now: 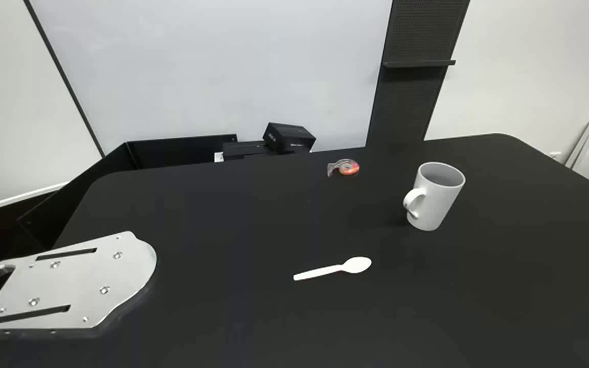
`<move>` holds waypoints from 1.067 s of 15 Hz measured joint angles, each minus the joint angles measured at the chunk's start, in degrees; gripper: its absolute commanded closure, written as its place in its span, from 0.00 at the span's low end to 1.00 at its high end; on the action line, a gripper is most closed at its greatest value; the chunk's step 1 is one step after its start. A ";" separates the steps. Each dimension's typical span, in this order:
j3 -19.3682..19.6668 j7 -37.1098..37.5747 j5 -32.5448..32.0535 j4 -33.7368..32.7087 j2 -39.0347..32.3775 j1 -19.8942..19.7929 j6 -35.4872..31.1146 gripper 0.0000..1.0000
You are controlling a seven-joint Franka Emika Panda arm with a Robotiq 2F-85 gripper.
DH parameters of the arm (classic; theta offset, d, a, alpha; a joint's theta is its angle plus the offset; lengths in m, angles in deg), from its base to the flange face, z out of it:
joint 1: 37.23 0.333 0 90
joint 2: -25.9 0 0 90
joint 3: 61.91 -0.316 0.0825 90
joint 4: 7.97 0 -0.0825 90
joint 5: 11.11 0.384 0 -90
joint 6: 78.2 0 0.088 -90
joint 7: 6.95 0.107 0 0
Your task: Put the spoon in the cup
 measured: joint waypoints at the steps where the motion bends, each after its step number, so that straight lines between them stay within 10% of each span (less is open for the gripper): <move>1: 0.00 0.00 0.00 0.00 -0.02 0.00 0.00 0.00; 16: -1.43 5.95 -0.24 -0.31 -2.06 -1.95 -2.46 0.00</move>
